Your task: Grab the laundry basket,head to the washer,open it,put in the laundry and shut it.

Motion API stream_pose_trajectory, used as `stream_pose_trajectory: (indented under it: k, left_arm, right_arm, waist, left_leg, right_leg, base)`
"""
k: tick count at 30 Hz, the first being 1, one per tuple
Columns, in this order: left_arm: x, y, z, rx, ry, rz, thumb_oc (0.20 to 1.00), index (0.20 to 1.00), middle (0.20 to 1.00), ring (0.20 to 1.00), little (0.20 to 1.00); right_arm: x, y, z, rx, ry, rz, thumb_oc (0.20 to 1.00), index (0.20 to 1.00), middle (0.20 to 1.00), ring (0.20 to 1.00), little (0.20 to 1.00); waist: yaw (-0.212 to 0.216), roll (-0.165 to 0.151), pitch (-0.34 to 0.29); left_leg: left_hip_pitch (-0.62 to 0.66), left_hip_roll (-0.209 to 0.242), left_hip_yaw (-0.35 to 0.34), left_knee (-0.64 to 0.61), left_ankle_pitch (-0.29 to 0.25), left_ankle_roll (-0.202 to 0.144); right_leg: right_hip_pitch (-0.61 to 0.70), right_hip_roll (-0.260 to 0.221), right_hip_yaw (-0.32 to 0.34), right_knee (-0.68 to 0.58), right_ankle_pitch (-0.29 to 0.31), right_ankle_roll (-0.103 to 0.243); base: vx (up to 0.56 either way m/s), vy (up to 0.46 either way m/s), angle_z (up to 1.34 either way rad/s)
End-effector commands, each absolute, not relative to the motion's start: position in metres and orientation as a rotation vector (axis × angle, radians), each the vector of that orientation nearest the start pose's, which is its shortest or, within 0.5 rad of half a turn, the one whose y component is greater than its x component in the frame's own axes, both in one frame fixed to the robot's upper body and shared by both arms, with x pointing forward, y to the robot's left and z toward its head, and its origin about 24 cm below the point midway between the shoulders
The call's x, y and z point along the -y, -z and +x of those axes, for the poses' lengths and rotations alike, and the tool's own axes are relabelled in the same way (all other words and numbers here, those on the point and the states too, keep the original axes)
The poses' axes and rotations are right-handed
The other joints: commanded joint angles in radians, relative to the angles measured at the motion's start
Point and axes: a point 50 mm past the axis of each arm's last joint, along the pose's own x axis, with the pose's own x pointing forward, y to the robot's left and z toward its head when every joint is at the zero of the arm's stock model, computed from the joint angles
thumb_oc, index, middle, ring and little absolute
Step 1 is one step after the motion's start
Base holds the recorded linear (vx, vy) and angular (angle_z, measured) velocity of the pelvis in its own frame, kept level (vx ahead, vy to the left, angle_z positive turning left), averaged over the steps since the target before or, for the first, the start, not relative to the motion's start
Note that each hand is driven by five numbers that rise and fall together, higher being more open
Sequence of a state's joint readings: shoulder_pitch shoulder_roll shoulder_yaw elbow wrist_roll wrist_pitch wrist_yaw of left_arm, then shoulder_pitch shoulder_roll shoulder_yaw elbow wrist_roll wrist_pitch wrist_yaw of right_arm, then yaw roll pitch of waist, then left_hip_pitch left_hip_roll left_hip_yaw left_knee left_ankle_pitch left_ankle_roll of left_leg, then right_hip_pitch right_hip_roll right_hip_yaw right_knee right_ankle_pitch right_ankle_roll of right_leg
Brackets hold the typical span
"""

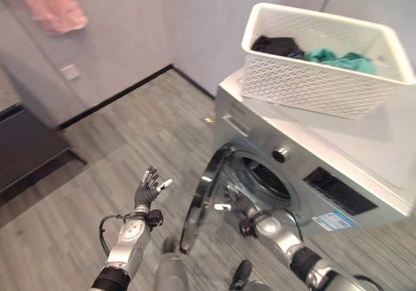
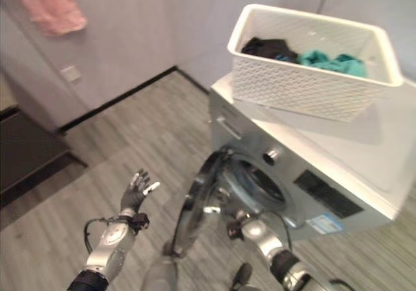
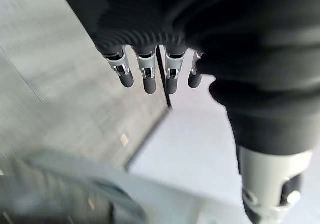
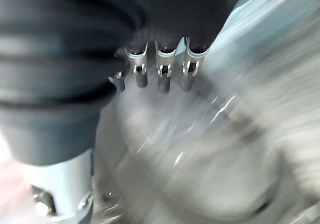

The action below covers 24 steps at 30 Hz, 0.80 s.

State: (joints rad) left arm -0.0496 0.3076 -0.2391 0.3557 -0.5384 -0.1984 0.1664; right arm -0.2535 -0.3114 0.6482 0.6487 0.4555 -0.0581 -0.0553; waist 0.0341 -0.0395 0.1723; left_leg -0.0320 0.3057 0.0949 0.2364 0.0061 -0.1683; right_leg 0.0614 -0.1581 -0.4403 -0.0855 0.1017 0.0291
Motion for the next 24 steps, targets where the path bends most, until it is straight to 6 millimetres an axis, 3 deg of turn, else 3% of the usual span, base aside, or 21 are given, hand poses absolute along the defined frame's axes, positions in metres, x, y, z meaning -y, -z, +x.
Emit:
stream_pose_trajectory:
  k: [1,2,4,6,7,10,14,15,17,20,24]
  left_arm:
    - [-0.192,0.003,0.245,-0.127,-0.048,-0.088,1.0,1.0,1.0,1.0,1.0]
    - [-0.192,-0.007,0.244,-0.095,-0.019,-0.062,1.0,1.0,1.0,1.0,1.0]
    - [-0.193,-0.017,0.246,-0.06,0.007,-0.054,1.0,1.0,1.0,1.0,1.0]
    - [-0.195,-0.052,0.248,0.054,0.116,0.019,1.0,1.0,1.0,1.0,1.0]
    - [-0.2,-0.091,0.244,0.167,0.224,0.095,1.0,1.0,1.0,1.0,1.0]
    - [-0.2,-0.118,0.241,0.246,0.296,0.086,1.0,1.0,1.0,1.0,1.0]
    - [-0.204,-0.132,0.238,0.284,0.293,0.1,1.0,1.0,1.0,1.0,1.0]
    - [-0.21,-0.138,0.236,0.308,0.247,0.096,1.0,1.0,1.0,1.0,1.0]
    - [-0.214,-0.131,0.234,0.293,0.18,0.063,1.0,1.0,1.0,1.0,1.0]
    - [-0.213,-0.126,0.233,0.286,0.155,0.027,1.0,1.0,1.0,1.0,1.0]
    - [-0.206,-0.113,0.233,0.241,0.142,-0.044,1.0,1.0,1.0,1.0,1.0]
  right_arm:
    - [0.107,0.027,0.283,-0.337,-0.33,-0.069,1.0,1.0,1.0,1.0,1.0]
    - [0.126,0.028,0.283,-0.338,-0.271,-0.077,1.0,1.0,1.0,1.0,1.0]
    - [0.134,0.028,0.282,-0.34,-0.241,-0.082,1.0,1.0,1.0,1.0,1.0]
    - [0.146,0.027,0.283,-0.339,-0.219,-0.075,1.0,1.0,1.0,1.0,1.0]
    - [0.156,0.035,0.28,-0.385,-0.197,-0.094,1.0,1.0,1.0,1.0,1.0]
    - [0.166,0.043,0.274,-0.429,-0.18,-0.099,1.0,1.0,1.0,1.0,1.0]
    - [0.177,0.049,0.268,-0.458,-0.147,-0.098,1.0,1.0,1.0,1.0,1.0]
    - [0.19,0.056,0.26,-0.492,-0.083,-0.065,1.0,1.0,1.0,1.0,1.0]
    - [0.194,0.068,0.251,-0.547,-0.008,0.05,1.0,1.0,1.0,1.0,1.0]
    - [0.188,0.073,0.254,-0.583,0.006,0.085,1.0,1.0,1.0,1.0,1.0]
    - [0.157,0.068,0.273,-0.587,-0.039,0.163,1.0,1.0,1.0,1.0,1.0]
  waist:
    - [0.013,0.052,-0.086]
    - [0.006,0.07,-0.098]
    - [0.007,0.077,-0.097]
    - [0.011,0.092,-0.088]
    - [0.019,0.111,-0.096]
    - [0.022,0.131,-0.108]
    - [0.02,0.138,-0.117]
    - [0.019,0.148,-0.118]
    - [0.019,0.158,-0.119]
    - [0.029,0.165,-0.12]
    - [0.063,0.181,-0.1]
  left_leg:
    - [0.133,0.001,0.037,-0.283,0.096,0.007]
    - [0.15,0.001,0.063,-0.298,0.093,0.001]
    - [0.154,-0.001,0.069,-0.295,0.09,-0.003]
    - [0.147,-0.01,0.062,-0.268,0.088,-0.003]
    - [0.173,-0.027,0.06,-0.278,0.074,-0.002]
    - [0.192,-0.039,0.061,-0.294,0.067,-0.002]
    - [0.198,-0.049,0.063,-0.303,0.063,0.002]
    - [0.208,-0.056,0.06,-0.309,0.054,0.004]
    - [0.213,-0.071,0.059,-0.32,0.036,0.008]
    - [0.199,-0.082,0.056,-0.324,0.018,0.014]
    - [0.16,-0.095,0.044,-0.32,0.002,0.023]
  right_leg:
    - [-0.071,0.048,0.051,0.152,-0.218,0.007]
    - [-0.051,0.046,0.047,0.14,-0.215,0.011]
    - [-0.035,0.042,0.042,0.13,-0.21,0.015]
    - [-0.015,0.032,0.04,0.116,-0.198,0.018]
    - [0.013,0.023,0.043,0.097,-0.186,0.028]
    - [0.024,0.013,0.049,0.085,-0.176,0.037]
    - [0.026,0.007,0.051,0.075,-0.168,0.042]
    - [0.031,0.003,0.054,0.069,-0.163,0.048]
    - [0.031,-0.005,0.058,0.041,-0.14,0.06]
    - [0.021,-0.011,0.065,0.014,-0.116,0.069]
    - [0.003,-0.027,0.059,-0.001,-0.098,0.077]
  base:
    - [0.09,0.147,-0.03]
    - [0.08,0.113,0.19]
    - [0.04,0.053,0.21]
    - [0.02,0.025,0.1]
    - [0.05,0.026,0.09]
    - [0.03,0.018,0.08]
    - [0.01,0.009,0.03]
    - [0.0,0.0,0.0]
    - [0.01,0.052,-0.01]
    - [-0.02,0.035,-0.11]
    - [-0.07,0.053,-0.06]
